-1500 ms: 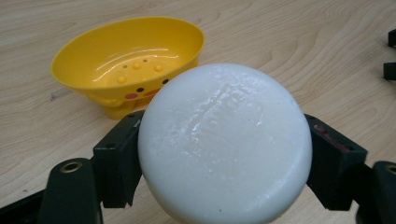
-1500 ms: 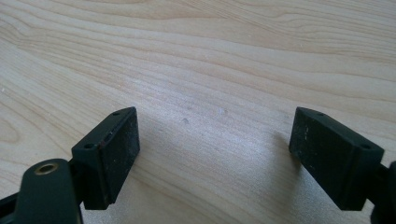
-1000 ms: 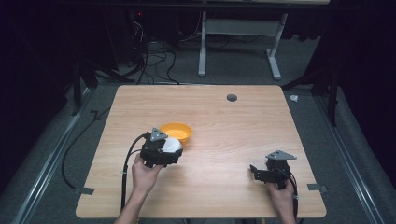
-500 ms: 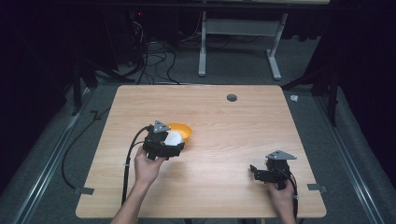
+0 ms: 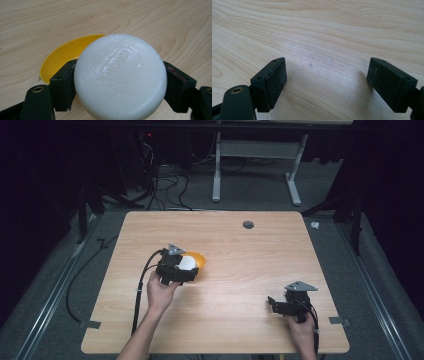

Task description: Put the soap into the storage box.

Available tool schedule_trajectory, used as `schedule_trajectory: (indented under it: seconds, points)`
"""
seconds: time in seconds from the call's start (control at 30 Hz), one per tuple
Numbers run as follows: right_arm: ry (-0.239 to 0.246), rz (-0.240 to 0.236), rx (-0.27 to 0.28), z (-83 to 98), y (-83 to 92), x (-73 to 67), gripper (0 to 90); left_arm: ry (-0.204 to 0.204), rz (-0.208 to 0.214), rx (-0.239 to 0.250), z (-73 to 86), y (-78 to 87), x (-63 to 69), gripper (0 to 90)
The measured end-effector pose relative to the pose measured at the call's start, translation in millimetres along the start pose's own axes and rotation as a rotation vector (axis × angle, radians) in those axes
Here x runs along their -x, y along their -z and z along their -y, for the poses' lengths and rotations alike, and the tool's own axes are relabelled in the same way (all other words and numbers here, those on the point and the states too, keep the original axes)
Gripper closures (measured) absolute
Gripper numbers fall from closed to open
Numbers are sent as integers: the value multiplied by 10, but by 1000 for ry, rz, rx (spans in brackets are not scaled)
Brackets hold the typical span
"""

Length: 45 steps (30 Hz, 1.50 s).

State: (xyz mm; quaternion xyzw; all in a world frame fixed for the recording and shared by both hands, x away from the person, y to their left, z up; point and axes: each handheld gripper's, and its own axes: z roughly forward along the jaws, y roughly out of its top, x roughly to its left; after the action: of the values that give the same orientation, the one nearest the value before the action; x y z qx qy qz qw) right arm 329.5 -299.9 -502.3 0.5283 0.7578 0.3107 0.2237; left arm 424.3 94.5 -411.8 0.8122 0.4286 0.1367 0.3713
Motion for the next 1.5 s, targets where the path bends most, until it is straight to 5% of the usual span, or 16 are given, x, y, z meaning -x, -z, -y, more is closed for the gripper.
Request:
schedule_trajectory:
  seconds: [1.5]
  points:
    - [-4,1,1,1,1,3,172,84,-83,-67,-210,-391,-257,244]
